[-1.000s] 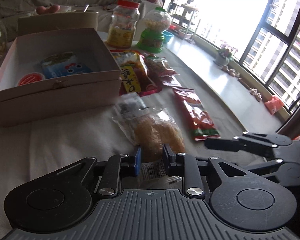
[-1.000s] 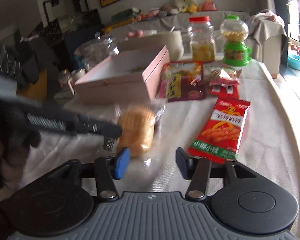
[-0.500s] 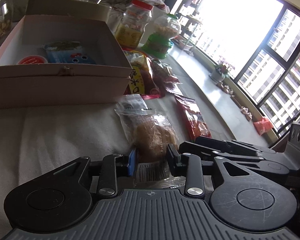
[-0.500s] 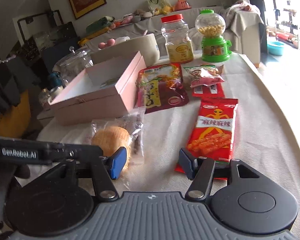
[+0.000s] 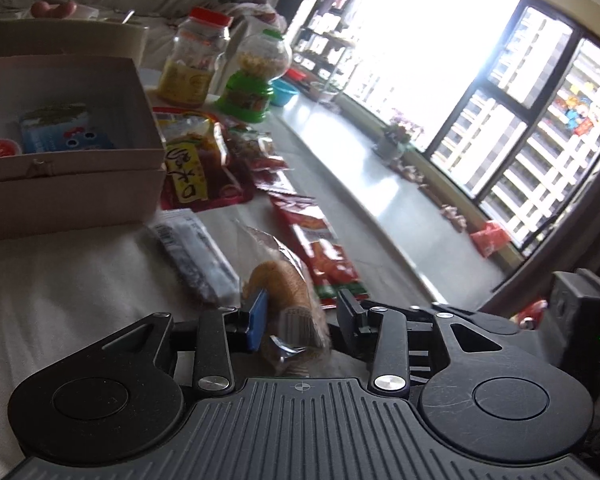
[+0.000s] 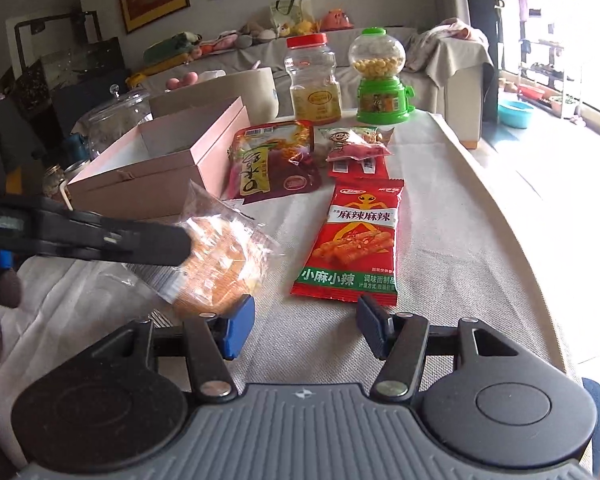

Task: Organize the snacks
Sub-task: 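Lift the bread roll with the left tool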

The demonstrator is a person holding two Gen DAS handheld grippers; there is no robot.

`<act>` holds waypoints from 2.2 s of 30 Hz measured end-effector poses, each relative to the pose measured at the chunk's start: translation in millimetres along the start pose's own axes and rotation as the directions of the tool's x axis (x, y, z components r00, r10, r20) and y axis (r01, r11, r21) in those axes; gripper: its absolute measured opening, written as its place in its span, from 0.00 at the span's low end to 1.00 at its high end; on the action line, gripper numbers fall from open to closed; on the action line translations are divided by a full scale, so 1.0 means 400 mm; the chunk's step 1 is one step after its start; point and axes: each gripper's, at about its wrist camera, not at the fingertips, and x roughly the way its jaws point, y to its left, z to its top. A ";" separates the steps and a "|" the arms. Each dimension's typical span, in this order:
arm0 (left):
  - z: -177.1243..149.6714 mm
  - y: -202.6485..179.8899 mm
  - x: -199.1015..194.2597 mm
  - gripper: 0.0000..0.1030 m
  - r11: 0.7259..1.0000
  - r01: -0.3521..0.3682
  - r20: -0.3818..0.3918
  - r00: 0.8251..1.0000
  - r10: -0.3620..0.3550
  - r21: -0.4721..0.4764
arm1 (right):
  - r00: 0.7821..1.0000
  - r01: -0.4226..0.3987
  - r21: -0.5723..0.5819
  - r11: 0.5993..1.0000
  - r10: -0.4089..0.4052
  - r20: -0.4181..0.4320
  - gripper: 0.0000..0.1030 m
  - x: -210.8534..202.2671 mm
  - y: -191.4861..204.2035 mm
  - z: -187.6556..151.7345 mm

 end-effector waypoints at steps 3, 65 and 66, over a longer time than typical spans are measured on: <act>-0.002 0.026 0.036 0.42 0.998 -0.041 -0.021 0.999 0.040 -0.045 | 1.000 0.012 -0.022 1.000 -0.012 0.003 0.57 -0.001 0.010 -0.005; 0.031 -0.086 0.078 0.42 0.991 -0.049 0.017 0.999 0.048 0.122 | 1.000 0.016 0.050 0.999 -0.017 0.024 0.56 -0.024 -0.039 -0.014; 0.030 -0.081 0.092 0.42 0.991 -0.063 0.006 0.998 0.063 0.117 | 0.999 0.020 0.049 0.999 -0.021 0.024 0.56 -0.023 -0.038 -0.013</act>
